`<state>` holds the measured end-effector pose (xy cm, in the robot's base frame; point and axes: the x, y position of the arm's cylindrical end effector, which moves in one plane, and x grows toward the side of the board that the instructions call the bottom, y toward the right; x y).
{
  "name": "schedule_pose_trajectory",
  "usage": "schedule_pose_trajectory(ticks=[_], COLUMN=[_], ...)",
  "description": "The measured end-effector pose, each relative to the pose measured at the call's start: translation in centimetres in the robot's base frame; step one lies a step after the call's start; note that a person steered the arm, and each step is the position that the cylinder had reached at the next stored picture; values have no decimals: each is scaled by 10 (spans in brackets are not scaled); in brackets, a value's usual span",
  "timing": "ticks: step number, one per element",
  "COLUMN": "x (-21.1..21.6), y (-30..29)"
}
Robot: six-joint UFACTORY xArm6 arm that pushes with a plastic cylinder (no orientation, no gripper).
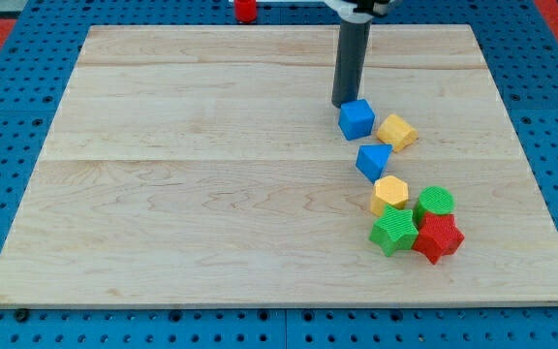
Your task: Push the blue blocks and yellow heart slightly towards bottom
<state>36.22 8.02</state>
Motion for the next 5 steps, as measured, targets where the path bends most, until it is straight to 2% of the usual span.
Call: schedule_pose_trajectory(ticks=[2, 3, 5], x=[64, 57, 6], y=[1, -3, -29])
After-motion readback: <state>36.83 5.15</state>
